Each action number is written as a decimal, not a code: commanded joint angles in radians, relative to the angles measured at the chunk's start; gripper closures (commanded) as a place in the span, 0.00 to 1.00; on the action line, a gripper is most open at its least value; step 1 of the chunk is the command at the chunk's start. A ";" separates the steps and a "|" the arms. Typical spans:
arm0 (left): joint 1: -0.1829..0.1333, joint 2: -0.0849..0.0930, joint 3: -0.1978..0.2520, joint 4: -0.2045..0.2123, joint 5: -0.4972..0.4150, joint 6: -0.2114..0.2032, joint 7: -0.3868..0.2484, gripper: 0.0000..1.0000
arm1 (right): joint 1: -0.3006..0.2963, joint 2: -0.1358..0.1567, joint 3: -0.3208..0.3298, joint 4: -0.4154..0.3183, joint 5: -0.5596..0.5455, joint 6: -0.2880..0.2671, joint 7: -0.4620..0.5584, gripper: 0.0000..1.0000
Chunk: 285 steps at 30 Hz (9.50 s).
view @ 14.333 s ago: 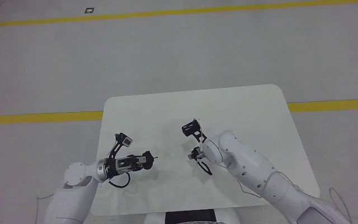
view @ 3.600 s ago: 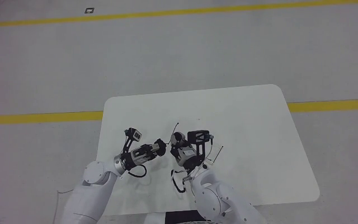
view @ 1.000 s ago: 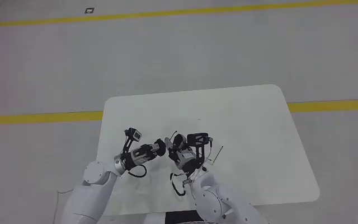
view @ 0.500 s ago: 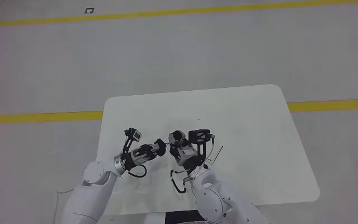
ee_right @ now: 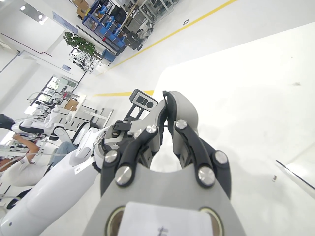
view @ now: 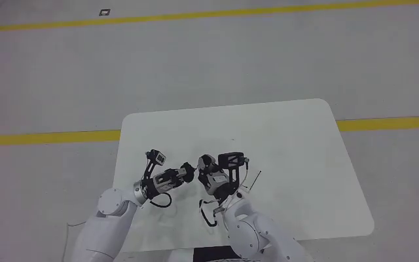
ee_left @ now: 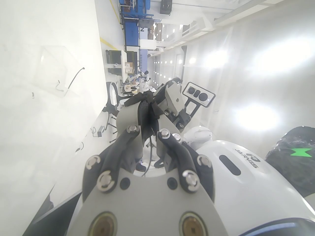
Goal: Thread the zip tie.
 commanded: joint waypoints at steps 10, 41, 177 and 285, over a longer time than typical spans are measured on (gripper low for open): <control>0.000 0.000 0.000 0.000 0.000 0.000 0.000 1.00 | 0.002 0.003 -0.007 0.016 0.009 0.000 -0.003 1.00; -0.002 -0.001 0.002 0.005 -0.011 0.010 0.033 1.00 | -0.091 0.034 0.080 -0.094 0.163 -0.097 0.016 0.00; -0.067 0.002 0.103 0.150 -0.528 0.256 -0.294 1.00 | 0.017 -0.014 0.062 0.360 1.742 -0.680 0.359 0.82; -0.067 0.002 0.103 0.150 -0.528 0.256 -0.294 1.00 | -0.100 -0.003 0.250 0.272 1.633 -0.680 0.323 1.00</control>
